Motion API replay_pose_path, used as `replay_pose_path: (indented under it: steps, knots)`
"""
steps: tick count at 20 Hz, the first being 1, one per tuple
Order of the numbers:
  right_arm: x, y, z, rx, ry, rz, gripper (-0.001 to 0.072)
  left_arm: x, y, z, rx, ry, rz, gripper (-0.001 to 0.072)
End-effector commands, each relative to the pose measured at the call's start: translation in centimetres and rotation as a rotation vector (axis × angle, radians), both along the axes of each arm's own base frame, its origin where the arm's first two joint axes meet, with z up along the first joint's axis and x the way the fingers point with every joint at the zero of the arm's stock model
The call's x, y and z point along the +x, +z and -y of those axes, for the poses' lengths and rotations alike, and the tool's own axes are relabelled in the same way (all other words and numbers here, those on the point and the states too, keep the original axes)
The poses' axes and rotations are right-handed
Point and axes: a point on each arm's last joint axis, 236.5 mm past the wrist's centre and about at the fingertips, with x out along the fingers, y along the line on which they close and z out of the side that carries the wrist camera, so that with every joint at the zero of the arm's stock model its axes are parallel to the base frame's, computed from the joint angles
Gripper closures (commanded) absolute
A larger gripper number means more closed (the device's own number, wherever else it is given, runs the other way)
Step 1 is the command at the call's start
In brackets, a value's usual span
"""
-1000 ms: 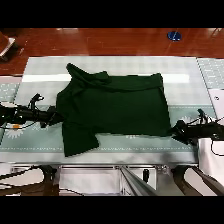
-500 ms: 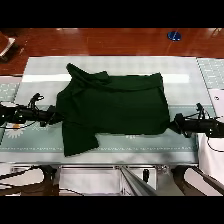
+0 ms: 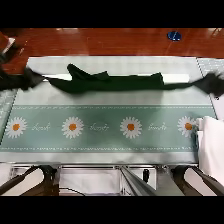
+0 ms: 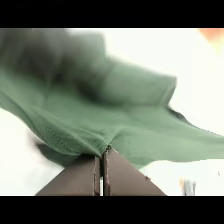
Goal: Fold the shirts.
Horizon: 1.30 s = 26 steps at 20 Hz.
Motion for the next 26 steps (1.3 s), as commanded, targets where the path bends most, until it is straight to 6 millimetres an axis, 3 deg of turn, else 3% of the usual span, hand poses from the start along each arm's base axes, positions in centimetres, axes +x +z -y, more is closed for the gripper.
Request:
replay_pose_path:
  steps: [1, 4, 7, 11, 13, 15, 17, 19, 22, 26]
  knots:
    - [-1.9, 16.5, -0.5, -0.186, -0.038, 0.350, 0.0692, -2.1, 17.9, -0.6, 0.135, 0.133, 0.453, 0.0686]
    - [-7.0, 25.6, -1.9, -0.353, -0.094, 0.564, 0.0692, -8.3, 27.4, -0.6, 0.368, 0.232, 0.704, 0.0686]
    - [-12.3, 30.4, -3.6, -0.462, -0.147, 0.705, 0.0692, -15.4, 32.3, -1.2, 0.604, 0.367, 0.828, 0.0686]
    - [-17.5, 32.0, -6.1, -0.524, -0.152, 0.793, 0.0692, -23.6, 34.4, -3.3, 0.807, 0.581, 0.876, 0.0686]
    - [-19.1, 32.0, -6.0, -0.575, -0.183, 0.797, 0.0692, -26.8, 34.8, -3.4, 0.833, 0.625, 0.901, 0.0686]
    - [-19.9, 31.4, -4.9, -0.611, -0.238, 0.759, 0.0692, -28.6, 34.9, -4.2, 0.836, 0.640, 0.918, 0.0686]
    - [-19.8, 30.1, -4.0, -0.622, -0.254, 0.696, 0.0692, -28.1, 33.6, -4.8, 0.825, 0.611, 0.865, 0.0686]
    - [-18.8, 27.5, -2.8, -0.602, -0.263, 0.592, 0.0692, -25.3, 30.3, -5.0, 0.823, 0.538, 0.740, 0.0686]
    - [-15.9, 21.6, -2.0, -0.507, -0.205, 0.423, 0.0692, -18.9, 23.6, -4.5, 0.779, 0.417, 0.521, 0.0686]
    - [-10.4, 12.6, -2.5, -0.312, -0.052, 0.235, 0.0692, -10.1, 13.4, -2.2, 0.630, 0.237, 0.232, 0.0686]
